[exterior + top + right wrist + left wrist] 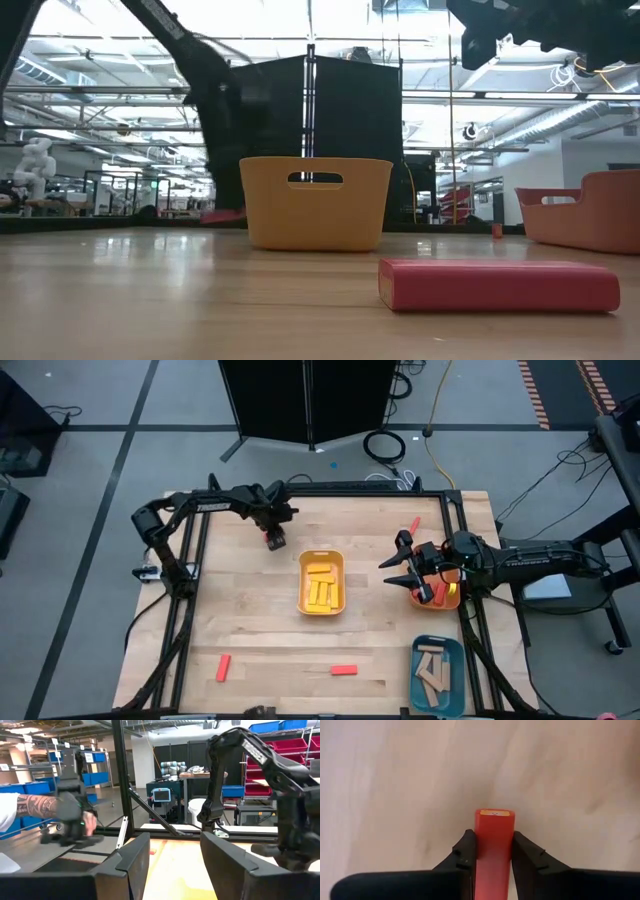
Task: Sort blocks
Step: Put the orange wooden block into the orange bin
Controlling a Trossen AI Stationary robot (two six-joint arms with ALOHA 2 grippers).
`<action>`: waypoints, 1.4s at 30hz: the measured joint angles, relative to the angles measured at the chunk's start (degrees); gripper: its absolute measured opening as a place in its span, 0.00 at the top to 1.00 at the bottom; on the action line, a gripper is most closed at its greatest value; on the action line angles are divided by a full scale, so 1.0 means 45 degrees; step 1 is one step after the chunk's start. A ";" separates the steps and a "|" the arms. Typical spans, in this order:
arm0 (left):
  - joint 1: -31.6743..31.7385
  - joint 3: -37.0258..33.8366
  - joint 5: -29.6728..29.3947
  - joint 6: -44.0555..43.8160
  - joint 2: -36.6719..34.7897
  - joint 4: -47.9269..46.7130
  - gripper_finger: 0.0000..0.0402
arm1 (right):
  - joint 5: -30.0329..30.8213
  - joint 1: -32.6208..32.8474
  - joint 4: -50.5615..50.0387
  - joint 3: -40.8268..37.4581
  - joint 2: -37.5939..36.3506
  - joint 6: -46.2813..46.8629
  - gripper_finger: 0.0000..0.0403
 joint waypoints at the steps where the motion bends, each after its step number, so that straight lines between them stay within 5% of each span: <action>1: -0.0223 0.0014 0.0282 -0.0022 -0.0224 0.0431 0.84 | 0.0005 0.0000 0.0004 0.0000 0.0000 0.0000 0.58; 13: -0.2769 0.0076 0.0896 -0.2532 -0.0551 1.1702 0.84 | 0.0005 0.0000 0.0788 -0.0005 0.0000 0.0073 0.58; 18: -0.3747 0.0084 0.0860 -0.4802 0.1174 1.7029 0.84 | 0.0008 0.0027 0.1453 -0.0005 0.0000 0.0335 0.58; 23: -0.5019 0.0950 0.0102 -0.6438 0.3645 2.0042 0.84 | -0.0010 0.0112 0.1856 -0.0005 -0.0005 0.0374 0.58; 29: -0.6541 0.3952 -0.0814 -0.6238 0.6586 1.9705 0.84 | -0.0044 0.0112 0.1946 -0.0005 0.0000 0.0345 0.58; 42: -0.7380 1.3036 -0.0475 -0.4546 1.1585 1.4726 0.84 | -0.0049 0.0118 0.2106 -0.0005 -0.0003 0.0486 0.58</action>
